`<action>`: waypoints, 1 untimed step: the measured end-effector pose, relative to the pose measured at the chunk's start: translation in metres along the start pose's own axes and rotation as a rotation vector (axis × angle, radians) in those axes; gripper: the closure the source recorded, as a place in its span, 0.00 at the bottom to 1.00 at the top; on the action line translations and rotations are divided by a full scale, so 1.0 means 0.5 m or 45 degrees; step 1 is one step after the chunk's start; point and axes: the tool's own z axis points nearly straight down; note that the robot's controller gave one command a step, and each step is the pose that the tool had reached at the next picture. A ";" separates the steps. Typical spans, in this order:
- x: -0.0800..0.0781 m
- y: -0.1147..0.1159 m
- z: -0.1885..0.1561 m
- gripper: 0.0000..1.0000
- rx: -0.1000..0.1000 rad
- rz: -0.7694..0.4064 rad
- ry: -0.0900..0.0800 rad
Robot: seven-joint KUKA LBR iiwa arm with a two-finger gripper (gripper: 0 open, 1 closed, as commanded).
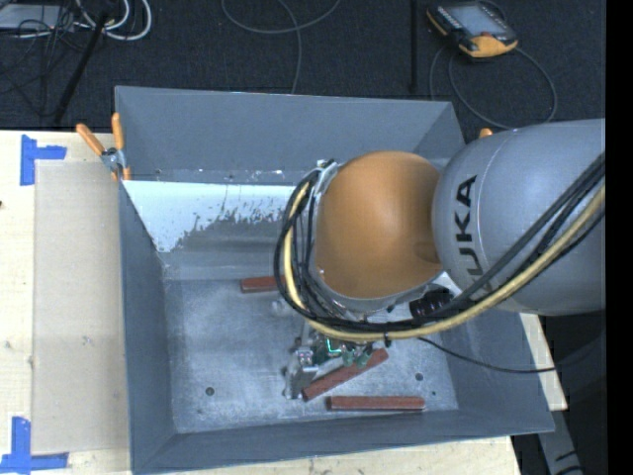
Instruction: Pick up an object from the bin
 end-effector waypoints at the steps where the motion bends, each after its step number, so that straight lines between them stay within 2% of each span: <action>1: -0.004 -0.002 -0.008 0.00 -0.002 0.004 -0.010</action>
Offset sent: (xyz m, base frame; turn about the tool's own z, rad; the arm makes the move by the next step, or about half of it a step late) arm 0.0398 -0.0675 0.0106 -0.1039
